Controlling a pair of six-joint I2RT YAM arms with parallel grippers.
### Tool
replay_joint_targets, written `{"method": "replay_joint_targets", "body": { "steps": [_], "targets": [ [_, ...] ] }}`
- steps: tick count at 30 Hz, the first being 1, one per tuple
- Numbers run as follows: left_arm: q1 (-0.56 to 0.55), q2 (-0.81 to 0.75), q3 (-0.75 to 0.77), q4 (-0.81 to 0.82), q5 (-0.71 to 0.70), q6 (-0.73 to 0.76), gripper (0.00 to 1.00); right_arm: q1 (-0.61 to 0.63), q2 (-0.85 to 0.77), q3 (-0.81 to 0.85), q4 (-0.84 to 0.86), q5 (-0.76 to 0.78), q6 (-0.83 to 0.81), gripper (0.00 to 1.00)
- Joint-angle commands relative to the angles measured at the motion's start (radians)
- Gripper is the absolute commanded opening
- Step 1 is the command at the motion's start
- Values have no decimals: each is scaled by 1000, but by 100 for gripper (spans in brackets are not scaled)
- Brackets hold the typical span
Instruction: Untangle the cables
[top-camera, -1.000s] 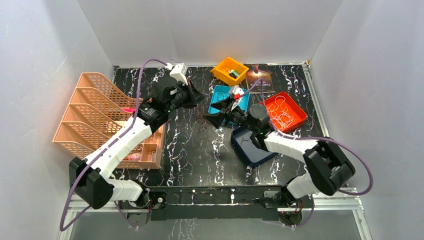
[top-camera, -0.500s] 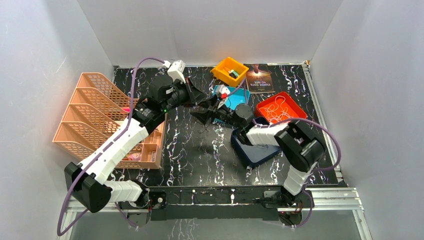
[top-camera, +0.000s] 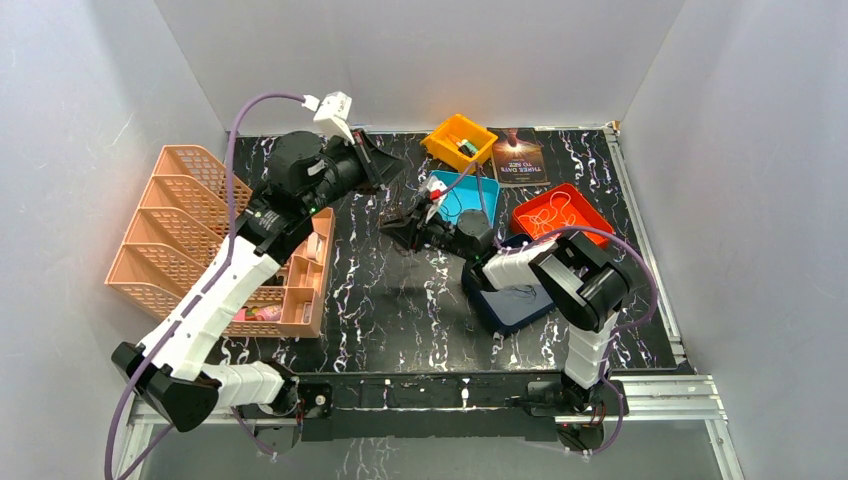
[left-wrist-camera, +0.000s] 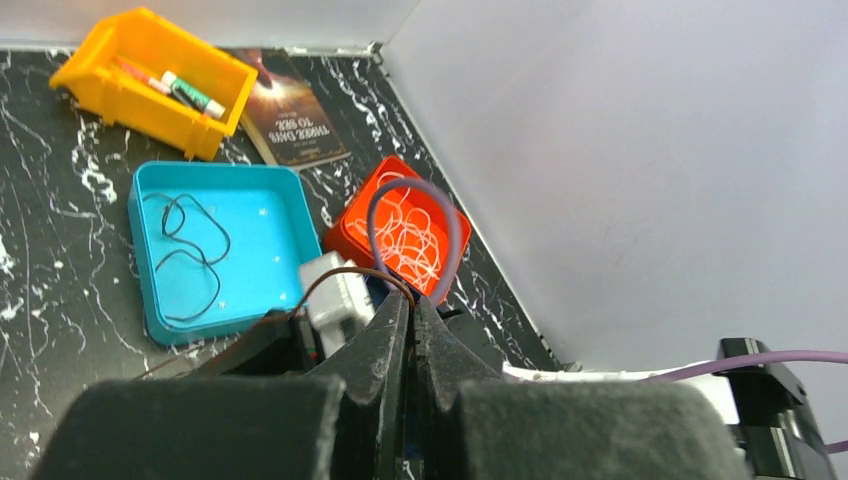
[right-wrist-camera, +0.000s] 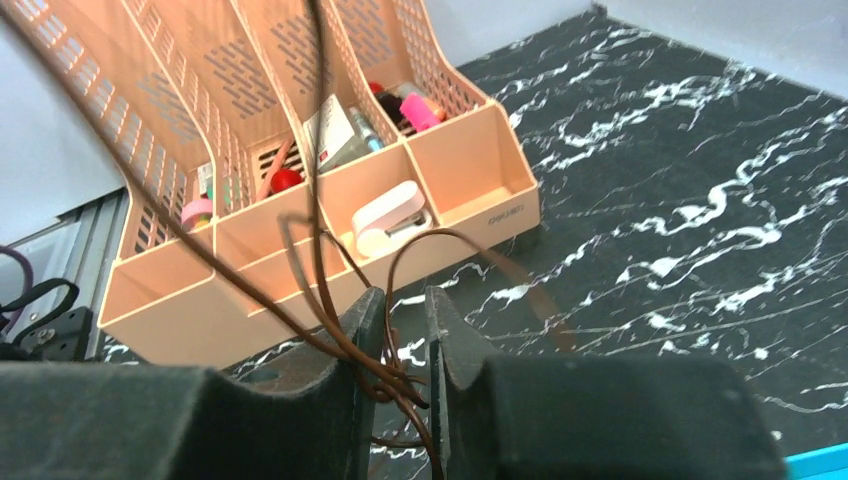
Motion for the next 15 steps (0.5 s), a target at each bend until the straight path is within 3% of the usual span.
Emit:
{"method": "replay_joint_targets", "body": {
  "steps": [1, 15],
  "targets": [
    [5, -38, 93, -13, -21, 29, 0, 18, -7, -22, -62, -23, 16, 27],
    [5, 6, 254, -34, -75, 114, 0, 61, -11, -152, -138, -43, 28, 23]
  ]
}}
